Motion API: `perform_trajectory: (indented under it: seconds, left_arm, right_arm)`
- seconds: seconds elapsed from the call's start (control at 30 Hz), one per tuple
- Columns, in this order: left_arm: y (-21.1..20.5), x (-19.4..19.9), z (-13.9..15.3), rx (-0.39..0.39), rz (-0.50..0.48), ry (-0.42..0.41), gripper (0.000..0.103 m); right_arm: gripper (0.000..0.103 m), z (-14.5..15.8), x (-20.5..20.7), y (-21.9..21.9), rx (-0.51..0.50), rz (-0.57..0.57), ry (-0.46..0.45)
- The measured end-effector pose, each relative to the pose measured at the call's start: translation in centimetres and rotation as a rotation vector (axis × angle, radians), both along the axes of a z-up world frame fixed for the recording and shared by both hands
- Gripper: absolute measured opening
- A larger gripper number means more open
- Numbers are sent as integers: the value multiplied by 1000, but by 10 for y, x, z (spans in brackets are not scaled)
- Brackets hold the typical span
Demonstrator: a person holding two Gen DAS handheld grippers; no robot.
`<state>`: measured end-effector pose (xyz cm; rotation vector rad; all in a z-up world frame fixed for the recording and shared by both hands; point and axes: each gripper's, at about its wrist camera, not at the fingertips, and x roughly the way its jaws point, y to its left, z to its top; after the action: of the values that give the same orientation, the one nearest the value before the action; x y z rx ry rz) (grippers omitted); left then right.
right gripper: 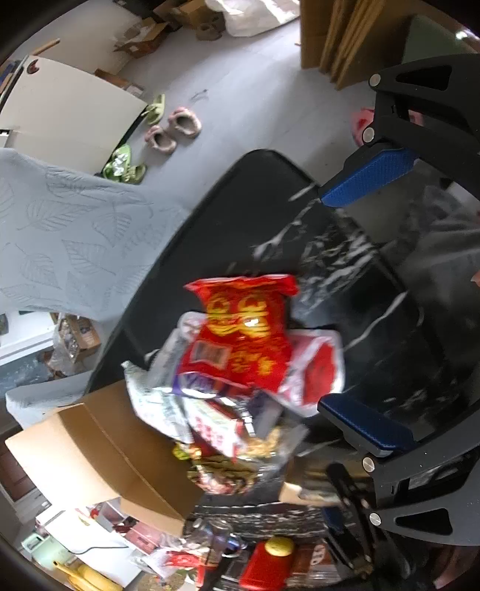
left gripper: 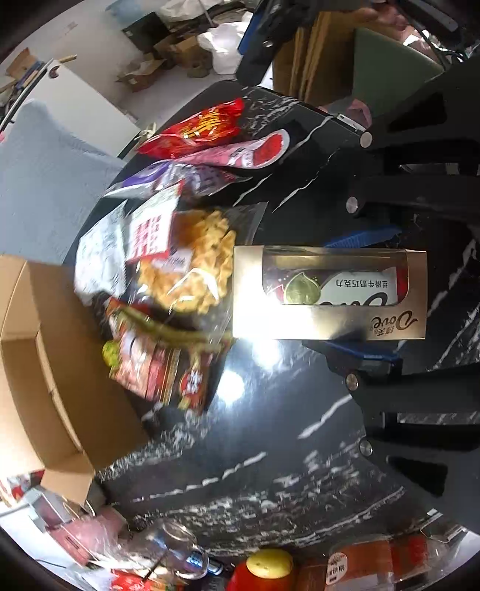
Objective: Organize snacks
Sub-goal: 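Lift the Dove box with the left tool while the right tool grasps the red-gold snack bag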
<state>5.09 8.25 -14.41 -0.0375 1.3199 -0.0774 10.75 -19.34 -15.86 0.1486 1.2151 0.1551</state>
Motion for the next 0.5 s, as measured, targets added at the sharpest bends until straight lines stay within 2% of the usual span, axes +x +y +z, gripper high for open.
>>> perform_trajectory:
  seconds: [0.17, 0.4, 0.5]
  left_arm:
    - [23, 16, 28, -22, 40, -1, 43]
    - [1, 31, 49, -9, 79, -54, 43]
    - [4, 38, 60, -9, 111, -62, 43]
  right_arm:
    - [103, 6, 23, 8, 35, 25, -14]
    - [103, -3, 49, 26, 40, 82, 1]
    - [103, -12, 61, 29, 39, 105, 15]
